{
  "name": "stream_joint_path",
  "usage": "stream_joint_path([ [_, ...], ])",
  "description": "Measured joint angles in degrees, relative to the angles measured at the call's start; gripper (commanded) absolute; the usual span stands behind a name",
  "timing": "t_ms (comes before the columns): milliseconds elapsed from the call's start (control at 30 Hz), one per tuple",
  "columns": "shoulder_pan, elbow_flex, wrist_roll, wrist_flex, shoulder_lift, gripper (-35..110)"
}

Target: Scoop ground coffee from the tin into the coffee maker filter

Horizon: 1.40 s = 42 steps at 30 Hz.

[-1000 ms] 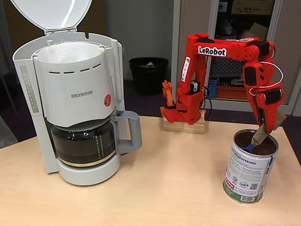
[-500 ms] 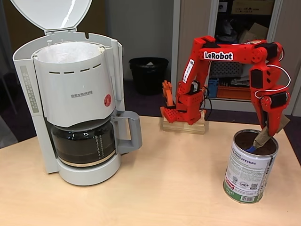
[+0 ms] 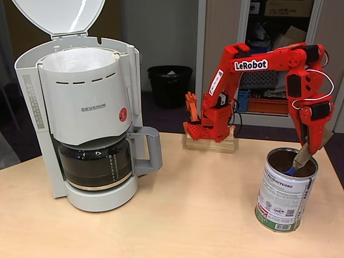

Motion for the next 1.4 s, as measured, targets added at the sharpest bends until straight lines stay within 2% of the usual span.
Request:
stream_joint_path([
  [333, -2.2, 12.7, 5.4, 1.1, 16.1, 0],
  [733, -3.3, 15.5, 5.2, 0.8, 23.7, 0],
  [1167, -6.4, 18.5, -3.1, -13.6, 27.2, 0],
  [1400, -5.5, 26.5, -8.5, -24.5, 37.9, 0],
])
